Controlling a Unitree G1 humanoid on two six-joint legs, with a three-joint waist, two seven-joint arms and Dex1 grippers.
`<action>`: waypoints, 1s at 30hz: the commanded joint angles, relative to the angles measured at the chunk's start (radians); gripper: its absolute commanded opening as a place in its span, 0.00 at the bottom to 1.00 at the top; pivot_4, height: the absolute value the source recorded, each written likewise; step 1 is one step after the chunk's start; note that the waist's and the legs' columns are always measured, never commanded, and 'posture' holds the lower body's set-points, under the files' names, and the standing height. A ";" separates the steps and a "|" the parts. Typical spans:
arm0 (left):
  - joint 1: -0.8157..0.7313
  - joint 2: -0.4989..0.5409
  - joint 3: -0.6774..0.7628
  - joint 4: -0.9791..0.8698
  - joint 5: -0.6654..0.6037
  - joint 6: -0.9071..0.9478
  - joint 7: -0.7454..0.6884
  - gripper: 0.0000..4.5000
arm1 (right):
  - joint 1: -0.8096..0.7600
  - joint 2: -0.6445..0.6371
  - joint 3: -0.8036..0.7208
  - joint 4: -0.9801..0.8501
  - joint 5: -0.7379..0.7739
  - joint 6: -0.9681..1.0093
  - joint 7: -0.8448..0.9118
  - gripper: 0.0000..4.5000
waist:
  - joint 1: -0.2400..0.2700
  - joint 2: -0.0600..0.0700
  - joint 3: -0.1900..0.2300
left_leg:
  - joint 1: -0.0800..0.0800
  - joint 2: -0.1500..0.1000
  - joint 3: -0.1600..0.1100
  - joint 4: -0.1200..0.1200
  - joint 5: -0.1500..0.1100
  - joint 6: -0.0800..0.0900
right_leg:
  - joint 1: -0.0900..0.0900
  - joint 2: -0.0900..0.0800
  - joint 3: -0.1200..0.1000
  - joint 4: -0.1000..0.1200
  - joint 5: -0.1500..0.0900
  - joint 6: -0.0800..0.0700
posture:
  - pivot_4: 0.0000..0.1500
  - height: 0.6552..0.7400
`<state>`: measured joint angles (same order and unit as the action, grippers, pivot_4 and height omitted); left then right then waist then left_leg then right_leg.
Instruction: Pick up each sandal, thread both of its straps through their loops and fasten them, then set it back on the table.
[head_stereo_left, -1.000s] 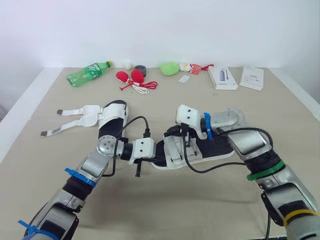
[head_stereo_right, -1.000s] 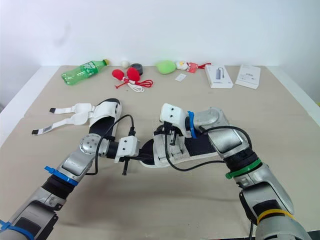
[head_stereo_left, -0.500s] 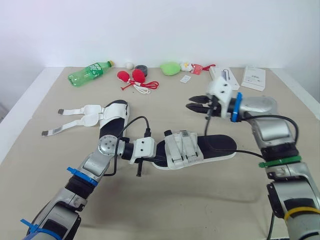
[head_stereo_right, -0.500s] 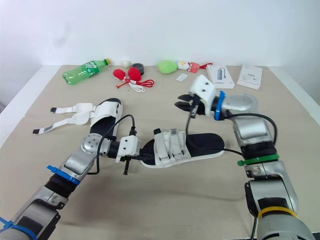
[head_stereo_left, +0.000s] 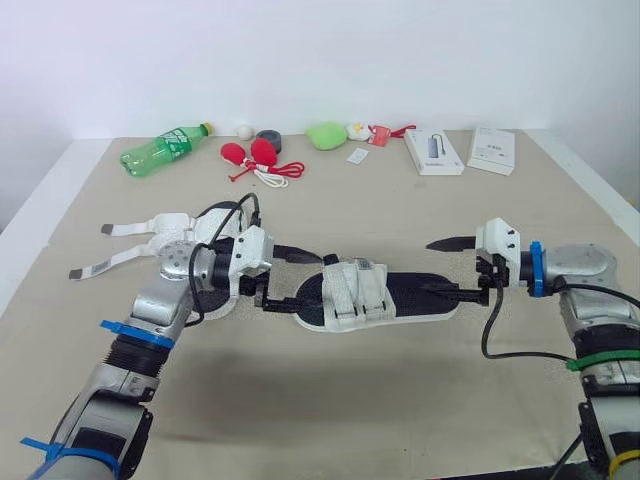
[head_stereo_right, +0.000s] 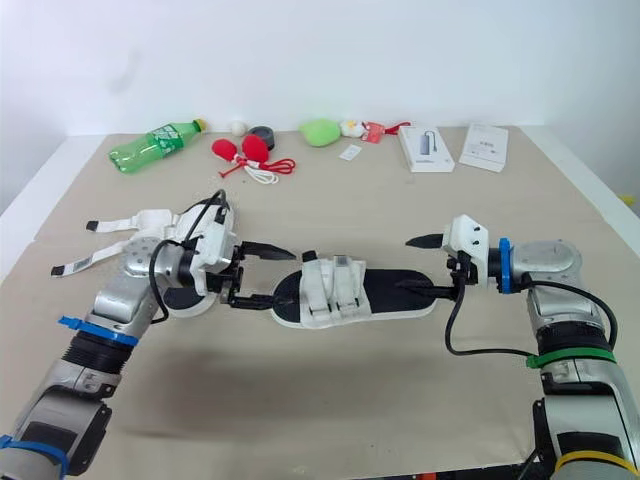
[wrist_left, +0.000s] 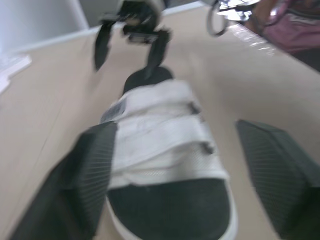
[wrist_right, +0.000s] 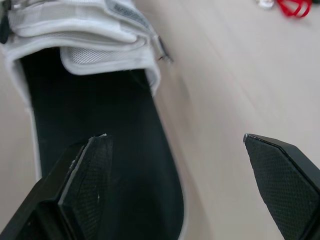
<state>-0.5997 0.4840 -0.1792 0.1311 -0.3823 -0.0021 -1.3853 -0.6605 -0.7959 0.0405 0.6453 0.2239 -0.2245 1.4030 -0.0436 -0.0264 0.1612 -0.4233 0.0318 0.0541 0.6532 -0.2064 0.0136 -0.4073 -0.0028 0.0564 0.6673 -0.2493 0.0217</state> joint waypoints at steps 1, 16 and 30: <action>0.049 0.034 0.013 -0.114 -0.029 -0.022 -0.038 0.99 | -0.081 0.055 0.007 0.111 -0.064 -0.146 -0.055 1.00 | -0.004 0.000 0.000 | 0.000 0.000 0.000 0.000 0.000 0.000 | 0.000 0.000 0.000 0.000 0.000 0.000 | 1.00 1.00; 0.128 0.040 0.010 -0.242 -0.018 0.023 0.049 0.99 | -0.162 0.209 0.021 0.216 -0.097 -0.217 -0.056 1.00 | -0.001 0.000 0.000 | 0.000 -0.001 0.001 0.000 0.000 0.000 | 0.000 -0.002 0.000 0.000 0.000 -0.001 | 1.00 1.00; 0.134 0.034 -0.012 -0.227 0.011 0.000 0.064 1.00 | -0.082 0.230 0.020 0.078 -0.045 -0.150 -0.026 0.88 | -0.001 0.001 0.000 | 0.000 -0.001 0.001 0.000 0.000 0.000 | 0.000 -0.002 0.000 0.001 0.000 -0.001 | 1.00 1.00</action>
<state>-0.4560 0.5203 -0.1939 -0.0884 -0.3712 0.0165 -1.3234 -0.7435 -0.5606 0.0758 0.7658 0.1524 -0.3810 1.3707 -0.0442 -0.0258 0.1617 -0.4229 0.0310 0.0547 0.6529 -0.2064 0.0135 -0.4073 -0.0046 0.0568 0.6679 -0.2488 0.0209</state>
